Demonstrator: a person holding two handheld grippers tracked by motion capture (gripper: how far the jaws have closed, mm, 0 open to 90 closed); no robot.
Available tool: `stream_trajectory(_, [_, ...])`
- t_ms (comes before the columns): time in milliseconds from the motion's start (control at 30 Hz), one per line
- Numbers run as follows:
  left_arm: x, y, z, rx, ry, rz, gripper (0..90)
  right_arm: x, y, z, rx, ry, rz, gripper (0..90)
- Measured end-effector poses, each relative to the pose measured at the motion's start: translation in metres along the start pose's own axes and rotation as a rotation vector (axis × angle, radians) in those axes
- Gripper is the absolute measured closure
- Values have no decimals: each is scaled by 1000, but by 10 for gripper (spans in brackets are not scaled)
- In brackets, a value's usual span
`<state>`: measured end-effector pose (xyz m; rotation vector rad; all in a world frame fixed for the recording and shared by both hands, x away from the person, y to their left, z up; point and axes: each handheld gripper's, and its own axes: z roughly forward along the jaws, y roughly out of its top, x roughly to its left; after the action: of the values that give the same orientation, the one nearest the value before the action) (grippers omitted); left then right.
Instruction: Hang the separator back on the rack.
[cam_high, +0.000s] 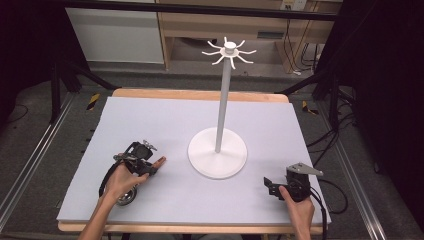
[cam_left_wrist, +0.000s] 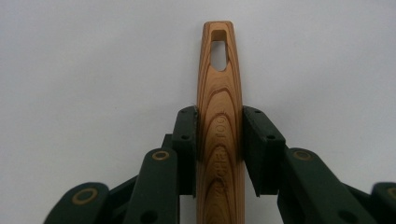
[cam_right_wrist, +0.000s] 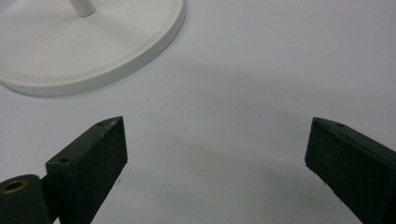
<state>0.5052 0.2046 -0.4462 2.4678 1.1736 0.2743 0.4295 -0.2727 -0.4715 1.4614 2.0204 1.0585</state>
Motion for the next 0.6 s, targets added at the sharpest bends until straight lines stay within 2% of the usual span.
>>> stream_trajectory(433, [-1, -11, -38, -172, -30, -25, 675, -1, 0, 0, -4, -2, -2, 61])
stream_trajectory(600, [-4, -14, -57, -258, -40, -32, 675, -1, -1, 0, -6, 2, 13, 61])
